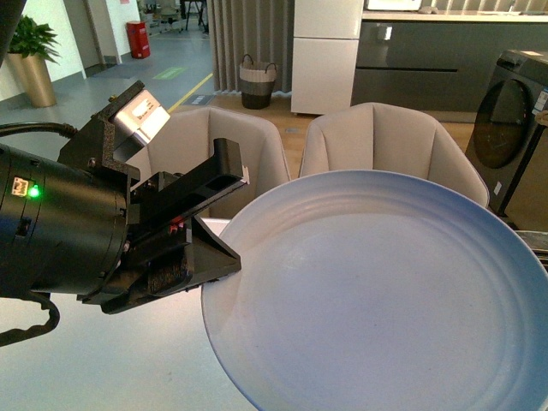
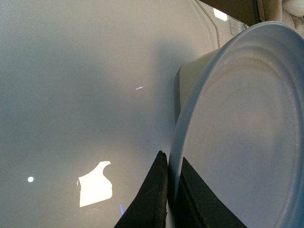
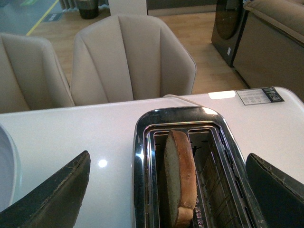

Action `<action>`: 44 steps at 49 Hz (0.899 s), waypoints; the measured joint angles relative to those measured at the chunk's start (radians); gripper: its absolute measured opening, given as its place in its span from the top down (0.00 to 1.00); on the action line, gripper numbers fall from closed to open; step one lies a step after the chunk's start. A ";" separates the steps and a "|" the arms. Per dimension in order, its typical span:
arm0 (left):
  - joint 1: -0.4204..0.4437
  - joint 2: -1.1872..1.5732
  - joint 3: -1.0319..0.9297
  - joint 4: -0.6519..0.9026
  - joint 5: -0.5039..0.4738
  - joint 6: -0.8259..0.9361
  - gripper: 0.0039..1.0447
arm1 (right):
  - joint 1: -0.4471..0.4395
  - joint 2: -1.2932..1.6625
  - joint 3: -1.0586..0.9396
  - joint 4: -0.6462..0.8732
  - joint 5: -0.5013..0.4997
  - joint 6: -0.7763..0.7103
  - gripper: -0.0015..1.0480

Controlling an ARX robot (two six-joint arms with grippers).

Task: Left arm holds plate, right arm toasts bread

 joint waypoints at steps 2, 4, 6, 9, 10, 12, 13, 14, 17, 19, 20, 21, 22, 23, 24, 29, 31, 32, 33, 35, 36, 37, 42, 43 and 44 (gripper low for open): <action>0.000 0.000 0.000 0.000 0.000 0.000 0.97 | 0.002 -0.005 0.000 -0.001 0.001 0.004 0.08; 0.000 0.000 0.000 0.000 0.001 0.000 0.97 | 0.003 -0.004 0.000 -0.001 0.003 0.006 0.08; 0.000 0.000 0.000 0.000 0.000 0.000 0.97 | 0.004 -0.002 -0.001 -0.002 0.003 0.009 0.08; 0.000 0.000 0.000 0.000 0.000 0.000 0.97 | -0.012 -0.003 -0.029 0.076 -0.068 -0.019 0.13; 0.000 0.000 0.000 0.000 0.000 0.000 0.97 | -0.024 -0.007 -0.051 0.134 -0.119 -0.038 0.16; 0.000 0.000 0.000 0.000 0.000 0.000 0.97 | -0.050 -0.025 -0.101 0.238 -0.203 -0.076 0.24; 0.000 0.000 0.000 0.000 0.001 0.000 0.97 | -0.064 -0.041 -0.120 0.280 -0.243 -0.095 0.29; 0.000 0.000 0.000 0.000 0.001 0.000 0.97 | -0.074 -0.053 -0.129 0.286 -0.257 -0.103 0.33; 0.000 0.000 0.000 0.000 0.000 0.000 0.97 | -0.103 -0.094 -0.150 0.285 -0.291 -0.122 0.44; 0.000 0.000 0.000 0.000 0.000 0.000 0.97 | -0.121 -0.118 -0.163 0.272 -0.307 -0.129 0.53; 0.000 0.000 0.000 0.000 0.000 0.000 0.97 | -0.128 -0.128 -0.168 0.266 -0.314 -0.130 0.56; 0.000 0.000 0.000 0.000 0.000 0.000 0.97 | -0.138 -0.143 -0.177 0.256 -0.323 -0.132 0.61; 0.000 0.000 0.000 0.000 0.001 0.000 0.97 | -0.144 -0.153 -0.181 0.250 -0.329 -0.135 0.64; 0.000 0.000 0.000 0.000 0.001 0.000 0.97 | -0.150 -0.163 -0.185 0.243 -0.335 -0.136 0.68; 0.000 0.000 0.000 0.000 0.001 0.000 0.97 | -0.156 -0.173 -0.189 0.237 -0.340 -0.137 0.71; 0.000 0.000 0.000 0.000 0.000 0.000 0.97 | -0.177 -0.214 -0.200 0.211 -0.362 -0.143 0.85; 0.000 0.000 0.000 0.000 0.000 0.000 0.97 | -0.189 -0.238 -0.206 0.196 -0.375 -0.144 0.93; 0.000 0.000 0.000 0.000 0.000 0.000 0.97 | -0.200 -0.254 -0.211 0.185 -0.388 -0.145 0.98; 0.000 0.000 0.000 0.000 0.001 0.000 0.97 | -0.216 -0.264 -0.213 0.176 -0.418 -0.149 0.98; 0.000 0.000 0.000 0.000 0.000 0.000 0.97 | -0.258 -0.284 -0.219 0.160 -0.463 -0.149 0.98; 0.000 0.000 0.000 0.000 0.001 0.000 0.97 | -0.280 -0.298 -0.223 0.151 -0.477 -0.149 0.98; 0.000 0.000 0.000 0.000 0.002 0.000 0.97 | -0.290 -0.307 -0.225 0.144 -0.475 -0.149 0.98; 0.000 0.000 0.000 0.000 0.003 0.000 0.97 | -0.304 -0.344 -0.248 0.146 -0.485 -0.149 0.98; 0.000 0.000 0.000 0.000 0.003 0.000 0.97 | -0.304 -0.351 -0.248 0.145 -0.486 -0.149 0.98; 0.000 0.000 0.000 0.000 0.004 0.000 0.97 | -0.304 -0.357 -0.248 0.141 -0.485 -0.149 0.98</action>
